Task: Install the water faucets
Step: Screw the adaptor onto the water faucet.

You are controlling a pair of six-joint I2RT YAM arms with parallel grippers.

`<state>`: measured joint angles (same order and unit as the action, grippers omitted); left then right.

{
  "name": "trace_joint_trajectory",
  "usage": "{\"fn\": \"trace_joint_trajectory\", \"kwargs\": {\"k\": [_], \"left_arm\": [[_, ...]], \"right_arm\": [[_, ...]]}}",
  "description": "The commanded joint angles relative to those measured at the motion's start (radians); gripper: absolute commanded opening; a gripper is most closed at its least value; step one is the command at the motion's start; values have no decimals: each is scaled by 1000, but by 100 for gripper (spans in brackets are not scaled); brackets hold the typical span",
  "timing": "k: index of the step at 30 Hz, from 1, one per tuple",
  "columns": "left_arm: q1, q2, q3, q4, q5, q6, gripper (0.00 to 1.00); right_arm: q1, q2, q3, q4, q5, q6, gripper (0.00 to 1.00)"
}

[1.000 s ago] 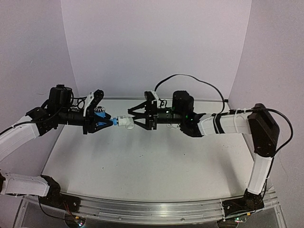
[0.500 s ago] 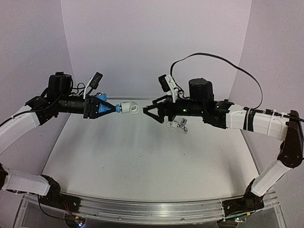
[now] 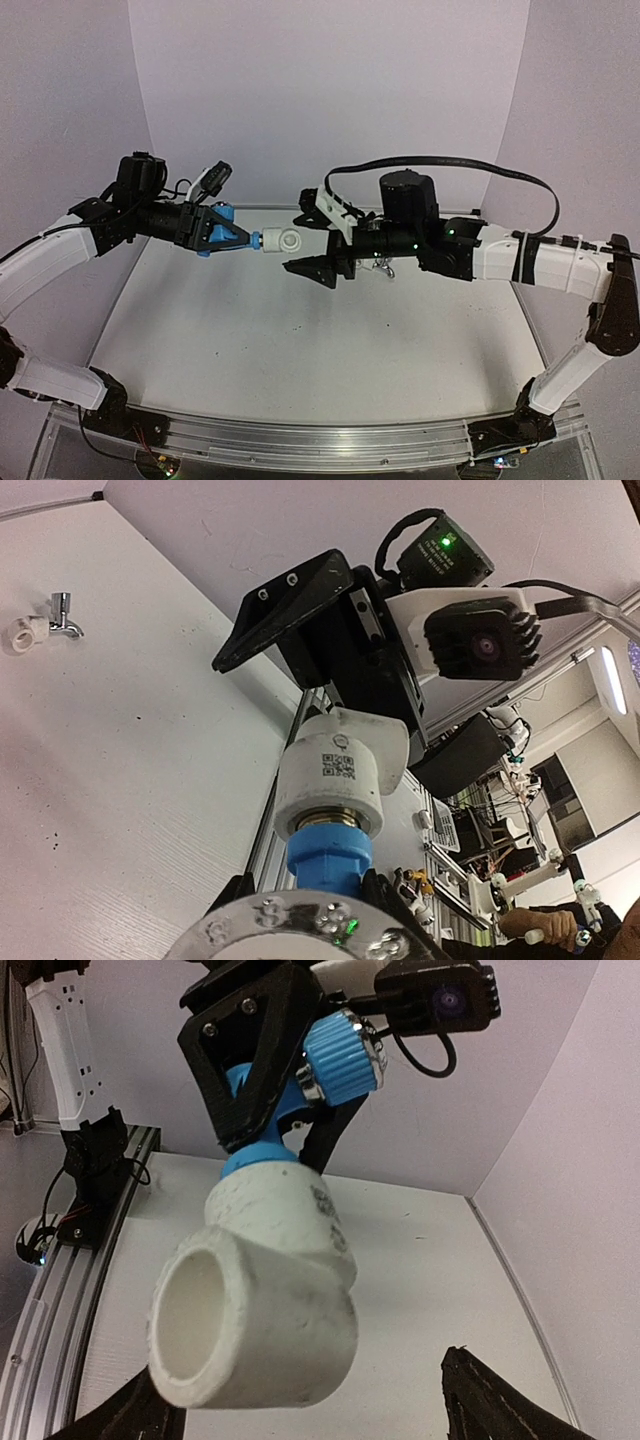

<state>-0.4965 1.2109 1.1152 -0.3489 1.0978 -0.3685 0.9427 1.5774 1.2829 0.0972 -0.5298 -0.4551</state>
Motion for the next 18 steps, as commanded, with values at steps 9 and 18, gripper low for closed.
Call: {"fn": "trace_joint_trajectory", "kwargs": {"k": [9,18], "left_arm": [[2,21,38,43,39,11,0],[-1,-24,68,41,-166,298,0]], "right_arm": [[26,68,126,61,-104,64,56],[17,162,206,117,-231,548,6]]}}
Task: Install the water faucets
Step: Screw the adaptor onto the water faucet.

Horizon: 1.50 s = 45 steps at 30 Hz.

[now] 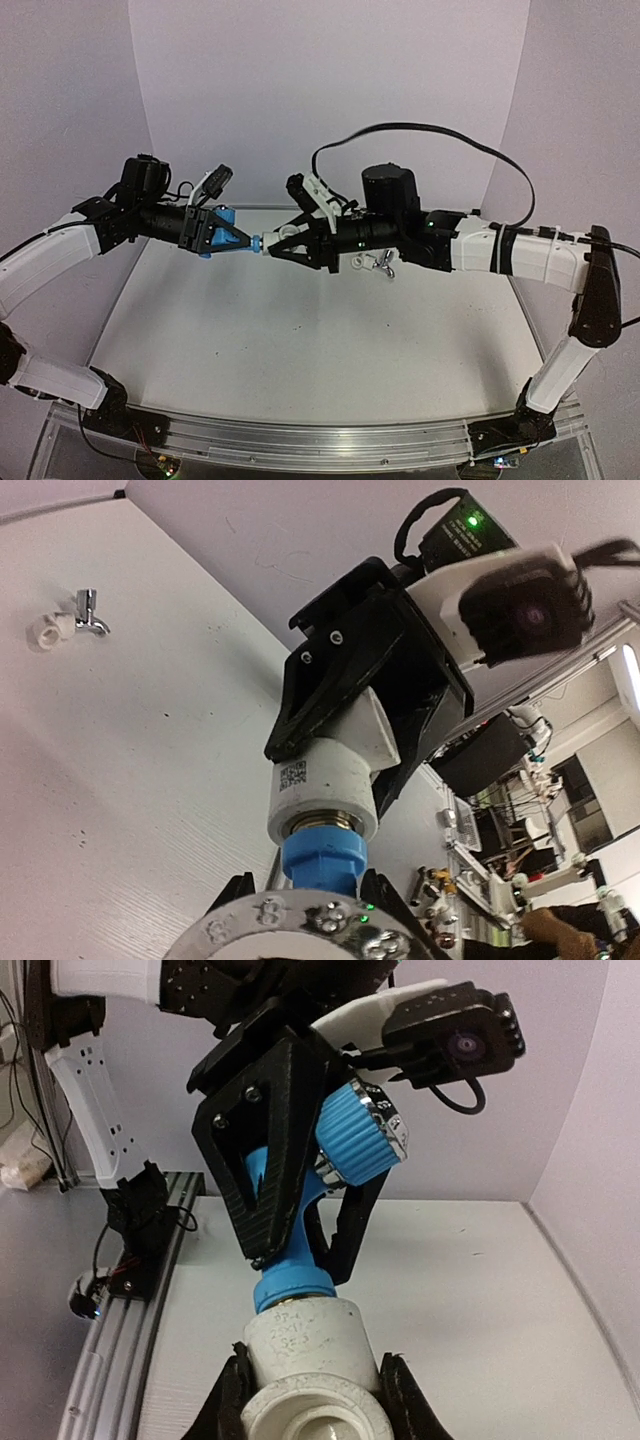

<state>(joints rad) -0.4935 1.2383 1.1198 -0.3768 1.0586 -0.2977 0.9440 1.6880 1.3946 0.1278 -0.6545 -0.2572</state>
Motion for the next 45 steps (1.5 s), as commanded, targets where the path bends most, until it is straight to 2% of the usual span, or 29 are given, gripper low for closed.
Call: {"fn": "trace_joint_trajectory", "kwargs": {"k": [1,2,5,8,10,13,18,22,25,29,32,36,41,45], "left_arm": [[-8,-69,56,68,-167,305,0],[-11,-87,46,67,-193,388,0],[-21,-142,-5,62,-234,638,0],[-25,-195,-40,49,-243,803,0],[-27,-216,-40,32,-230,854,0],[-27,-242,-41,18,-161,852,0],[-27,-293,-74,18,-100,723,0],[-27,-357,-103,18,-159,605,0],[-27,-347,-84,20,-223,483,0],[-25,-254,-4,17,-267,292,0],[-21,-166,69,9,-206,197,0],[-16,-51,164,7,-17,128,0],[-16,33,201,7,134,93,0],[-18,53,193,7,166,82,0]], "right_arm": [[7,70,114,87,-114,464,4],[-8,91,131,89,-124,596,5],[-84,169,178,127,-223,1005,16],[-142,252,158,299,-334,1421,23],[-172,284,125,394,-350,1556,31],[-211,313,96,402,-324,1577,43],[-255,326,74,400,-319,1420,49],[-275,282,50,399,-347,1265,54],[-274,179,17,299,-311,984,55],[-251,25,5,0,-112,540,56],[-180,-52,12,-137,44,291,61],[-63,-144,-39,-163,223,-8,70],[8,-178,-68,-142,244,-204,77],[22,-156,-54,-91,244,-236,80]]}}
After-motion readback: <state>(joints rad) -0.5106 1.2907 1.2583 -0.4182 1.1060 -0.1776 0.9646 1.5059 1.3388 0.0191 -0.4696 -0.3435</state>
